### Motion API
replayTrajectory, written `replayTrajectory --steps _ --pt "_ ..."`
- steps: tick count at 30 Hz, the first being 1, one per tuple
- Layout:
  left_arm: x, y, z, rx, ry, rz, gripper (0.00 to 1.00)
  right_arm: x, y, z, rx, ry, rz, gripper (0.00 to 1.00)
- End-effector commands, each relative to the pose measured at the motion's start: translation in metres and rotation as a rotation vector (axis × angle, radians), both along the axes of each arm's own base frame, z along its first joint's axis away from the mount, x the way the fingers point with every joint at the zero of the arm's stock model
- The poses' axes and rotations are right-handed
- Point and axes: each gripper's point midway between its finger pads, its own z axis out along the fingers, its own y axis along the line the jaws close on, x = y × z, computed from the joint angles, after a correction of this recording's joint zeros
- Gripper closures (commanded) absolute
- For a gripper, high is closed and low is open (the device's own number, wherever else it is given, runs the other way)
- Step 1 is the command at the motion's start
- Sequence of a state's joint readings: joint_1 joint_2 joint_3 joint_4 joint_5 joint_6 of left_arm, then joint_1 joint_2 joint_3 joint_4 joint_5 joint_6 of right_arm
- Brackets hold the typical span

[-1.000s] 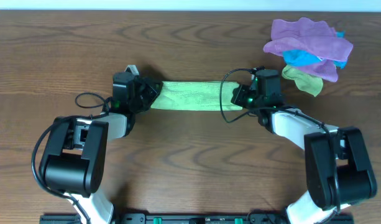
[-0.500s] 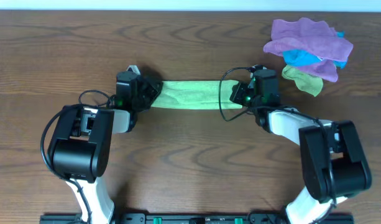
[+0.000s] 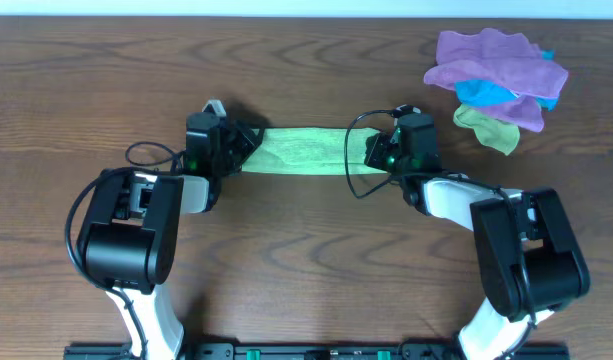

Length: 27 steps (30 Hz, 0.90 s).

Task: Fold the cloth
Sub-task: 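Open both grippers and lift them off the folded strip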

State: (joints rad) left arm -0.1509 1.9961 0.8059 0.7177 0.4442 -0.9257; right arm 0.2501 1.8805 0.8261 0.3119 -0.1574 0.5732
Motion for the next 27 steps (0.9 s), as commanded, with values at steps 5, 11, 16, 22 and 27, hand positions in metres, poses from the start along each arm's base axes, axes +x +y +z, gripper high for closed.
replayTrajectory --steps 5,11,16,22,27 --pt "0.012 0.013 0.020 -0.024 -0.089 -0.040 0.30 0.003 0.004 0.025 0.010 -0.033 0.010 0.60" --pt "0.011 0.024 0.035 -0.081 -0.111 -0.078 0.09 -0.011 0.001 0.055 0.009 -0.028 0.009 0.26" --pt "0.008 0.022 0.043 -0.137 -0.096 -0.086 0.02 -0.024 -0.002 0.077 0.016 -0.021 0.008 0.25" --pt "0.002 0.018 0.055 -0.183 -0.102 -0.141 0.05 -0.046 -0.008 0.087 0.004 0.035 0.005 0.24" --pt "0.004 0.046 0.066 -0.173 -0.097 -0.084 0.04 -0.057 -0.010 0.096 0.001 0.047 0.006 0.23"
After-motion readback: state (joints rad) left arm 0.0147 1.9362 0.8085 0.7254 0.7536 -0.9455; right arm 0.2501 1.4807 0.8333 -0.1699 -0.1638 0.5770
